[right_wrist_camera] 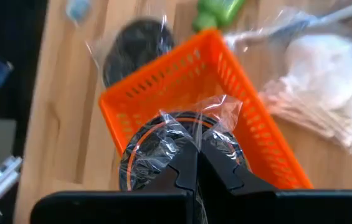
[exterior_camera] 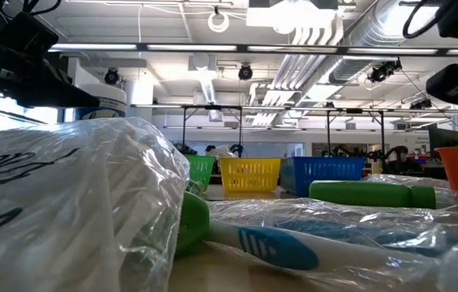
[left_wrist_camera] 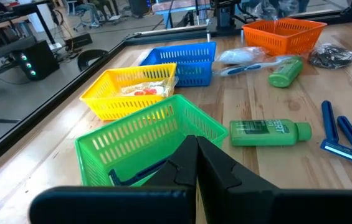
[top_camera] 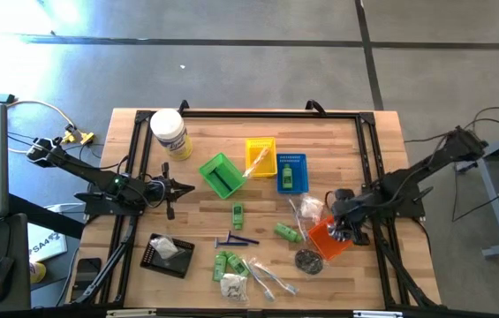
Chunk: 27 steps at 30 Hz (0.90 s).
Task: Pick & Place Travel size toiletries
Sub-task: Put the black hairbrush into the orange basket
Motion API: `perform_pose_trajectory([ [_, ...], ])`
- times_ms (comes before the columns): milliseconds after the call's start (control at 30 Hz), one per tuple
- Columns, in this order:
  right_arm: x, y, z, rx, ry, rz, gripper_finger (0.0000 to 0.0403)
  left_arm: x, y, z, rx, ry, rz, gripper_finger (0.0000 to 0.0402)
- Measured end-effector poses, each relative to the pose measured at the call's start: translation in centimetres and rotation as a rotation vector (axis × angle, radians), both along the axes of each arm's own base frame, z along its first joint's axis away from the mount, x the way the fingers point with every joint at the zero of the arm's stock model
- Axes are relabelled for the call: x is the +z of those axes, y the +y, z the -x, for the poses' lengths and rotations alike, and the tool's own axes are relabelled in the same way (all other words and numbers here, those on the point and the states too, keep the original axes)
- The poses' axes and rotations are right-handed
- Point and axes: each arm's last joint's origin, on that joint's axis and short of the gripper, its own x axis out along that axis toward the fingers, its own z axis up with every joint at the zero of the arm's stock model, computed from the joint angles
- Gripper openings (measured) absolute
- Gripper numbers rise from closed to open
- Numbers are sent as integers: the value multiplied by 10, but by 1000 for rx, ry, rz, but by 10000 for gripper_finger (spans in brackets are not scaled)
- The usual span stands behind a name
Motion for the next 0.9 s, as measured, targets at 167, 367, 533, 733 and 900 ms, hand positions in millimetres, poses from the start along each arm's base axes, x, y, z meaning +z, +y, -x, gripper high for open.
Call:
perform_pose_trajectory([
  [167, -11, 7, -5, 15, 54, 58, 3, 0, 0, 0, 0, 0, 0, 0],
  [367, -21, 9, -11, -3, 100, 119, 3, 0, 0, 0, 0, 0, 0, 0],
  [533, -28, 11, -14, 1, 141, 135, 3, 0, 0, 0, 0, 0, 0, 0],
  [733, -30, 12, -17, -21, 146, 125, 7, 0, 0, 0, 0, 0, 0, 0],
  [900, -30, 12, -17, -44, 152, 116, 34, 0, 0, 0, 0, 0, 0, 0],
])
